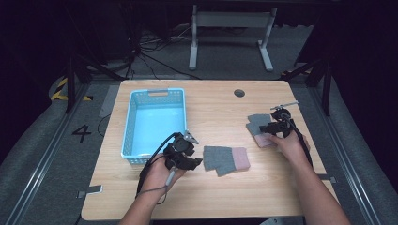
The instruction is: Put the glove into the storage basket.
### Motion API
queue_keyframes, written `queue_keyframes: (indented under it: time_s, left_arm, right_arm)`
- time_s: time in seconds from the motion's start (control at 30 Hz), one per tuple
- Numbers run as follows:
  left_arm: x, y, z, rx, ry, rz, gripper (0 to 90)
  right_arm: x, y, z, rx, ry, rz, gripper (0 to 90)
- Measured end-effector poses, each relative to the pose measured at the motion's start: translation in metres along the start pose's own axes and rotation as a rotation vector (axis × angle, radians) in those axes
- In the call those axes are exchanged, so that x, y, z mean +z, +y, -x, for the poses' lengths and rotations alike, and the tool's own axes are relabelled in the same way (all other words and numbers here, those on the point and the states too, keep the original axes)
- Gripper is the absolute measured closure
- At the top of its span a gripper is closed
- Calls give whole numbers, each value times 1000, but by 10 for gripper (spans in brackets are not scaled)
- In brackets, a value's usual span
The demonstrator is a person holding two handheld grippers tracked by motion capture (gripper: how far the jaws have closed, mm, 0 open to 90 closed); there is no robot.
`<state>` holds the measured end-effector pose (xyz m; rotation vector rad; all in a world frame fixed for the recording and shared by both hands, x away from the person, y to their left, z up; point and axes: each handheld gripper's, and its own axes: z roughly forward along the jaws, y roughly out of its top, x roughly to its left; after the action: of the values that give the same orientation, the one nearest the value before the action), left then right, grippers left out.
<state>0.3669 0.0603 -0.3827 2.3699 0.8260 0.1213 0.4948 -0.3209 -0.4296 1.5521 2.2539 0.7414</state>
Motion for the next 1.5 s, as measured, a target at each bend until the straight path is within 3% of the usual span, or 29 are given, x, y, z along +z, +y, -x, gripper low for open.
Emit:
queue_keyframes:
  time_s: [0.23,0.37,0.47,0.67,0.93,1.07,1.2,1.4,1.5]
  left_arm:
    - [1,0,0,-1,2,-2,549]
    - [1,0,-1,-2,2,-5,549]
    - [1,-1,-1,-3,1,-5,548]
    - [2,-1,-1,-4,0,-5,549]
    - [2,1,-3,-6,3,7,511]
    - [2,3,0,33,20,1,482]
    - [2,6,2,38,16,0,479]
    - [1,9,3,44,1,0,481]
    - [1,9,3,44,-8,1,482]
  right_arm:
    - [6,-2,-6,-45,-37,-24,532]
    - [6,-3,-6,-47,-40,-24,618]
    - [5,-3,-5,-42,-33,-31,730]
    - [3,-3,-4,-36,-16,-31,834]
    - [-5,-2,-4,-42,-16,-12,845]
    - [-15,-1,-7,-49,-3,5,846]
    - [-28,0,-11,-56,17,26,846]
    - [-47,1,-20,-99,38,45,846]
    - [-57,2,-29,-126,74,54,844]
